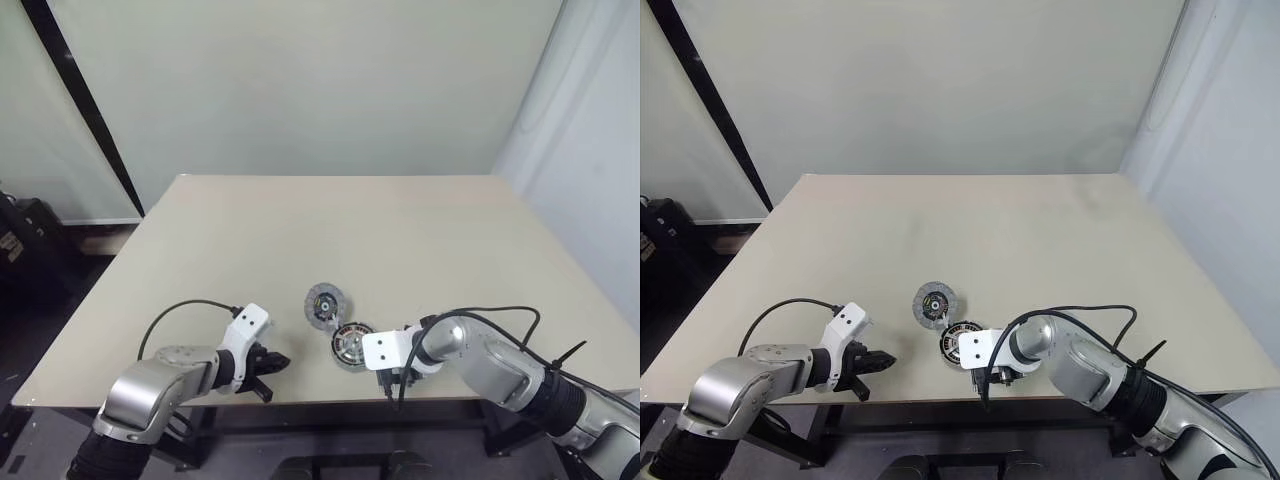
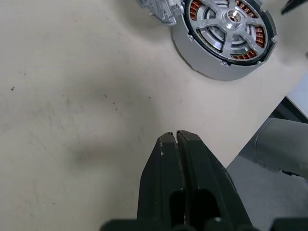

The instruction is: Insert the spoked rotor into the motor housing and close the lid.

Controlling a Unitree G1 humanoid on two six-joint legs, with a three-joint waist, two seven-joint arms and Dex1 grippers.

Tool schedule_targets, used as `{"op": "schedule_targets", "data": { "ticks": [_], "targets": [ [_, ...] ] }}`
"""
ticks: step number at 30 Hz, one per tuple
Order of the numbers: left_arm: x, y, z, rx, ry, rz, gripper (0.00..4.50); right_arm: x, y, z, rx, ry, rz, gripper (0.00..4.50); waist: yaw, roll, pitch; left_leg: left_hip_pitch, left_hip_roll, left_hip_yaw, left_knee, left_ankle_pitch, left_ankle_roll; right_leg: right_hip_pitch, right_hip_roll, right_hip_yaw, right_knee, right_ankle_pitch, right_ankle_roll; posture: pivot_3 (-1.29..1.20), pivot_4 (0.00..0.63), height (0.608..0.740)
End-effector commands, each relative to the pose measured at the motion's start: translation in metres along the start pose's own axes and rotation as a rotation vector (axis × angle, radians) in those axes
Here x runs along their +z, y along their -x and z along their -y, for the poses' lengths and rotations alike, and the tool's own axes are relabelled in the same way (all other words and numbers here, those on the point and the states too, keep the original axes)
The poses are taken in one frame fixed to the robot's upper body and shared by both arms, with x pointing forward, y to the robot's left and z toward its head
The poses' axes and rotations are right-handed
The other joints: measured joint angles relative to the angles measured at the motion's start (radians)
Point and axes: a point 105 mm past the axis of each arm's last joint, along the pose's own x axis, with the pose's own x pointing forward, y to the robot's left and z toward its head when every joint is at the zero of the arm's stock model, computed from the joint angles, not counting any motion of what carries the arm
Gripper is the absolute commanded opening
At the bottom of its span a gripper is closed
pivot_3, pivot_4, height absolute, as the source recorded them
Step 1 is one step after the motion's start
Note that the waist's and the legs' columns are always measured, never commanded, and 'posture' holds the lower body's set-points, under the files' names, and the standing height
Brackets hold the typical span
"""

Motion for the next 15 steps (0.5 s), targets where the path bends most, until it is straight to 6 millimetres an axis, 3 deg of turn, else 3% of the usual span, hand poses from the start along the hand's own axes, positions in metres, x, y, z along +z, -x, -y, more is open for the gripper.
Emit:
{"op": "schedule_targets", "data": {
  "ticks": [1,7,10,15],
  "targets": [
    [0.009,0.002,0.001,0.006,-0.039,0.024,0.04,0.004,0.002,0.01,-0.033,0.041,-0.003,2.75,0.0,0.0,0.0,0.0,0.0,0.0,0.0,0.0,0.0,0.0,0.0,0.0,0.0,0.0,0.0,0.0,0.0,0.74],
    [0.009,0.002,0.0,0.015,-0.049,0.025,0.04,-0.001,-0.004,0.013,-0.047,0.048,-0.022,2.75,0.0,0.0,0.0,0.0,0.0,0.0,0.001,0.0,0.0,0.0,0.0,0.0,0.0,0.0,0.0,0.0,0.0,0.74],
    [0.009,0.002,-0.001,0.021,-0.054,0.029,0.0,-0.004,-0.008,0.015,-0.058,0.051,-0.03,2.21,0.0,-0.001,-0.001,0.001,0.0,0.0,0.0,0.0,0.0,0.001,0.0,0.0,0.0,0.0,0.0,0.0,0.0,0.74],
    [0.011,0.002,-0.002,0.021,-0.062,0.036,0.0,-0.005,-0.011,0.017,-0.072,0.062,-0.032,0.49,0.0,-0.003,-0.002,0.001,0.0,0.0,0.0,0.0,0.0,0.001,0.0,0.0,0.0,0.0,0.0,0.0,0.0,0.74]
  ]
}}
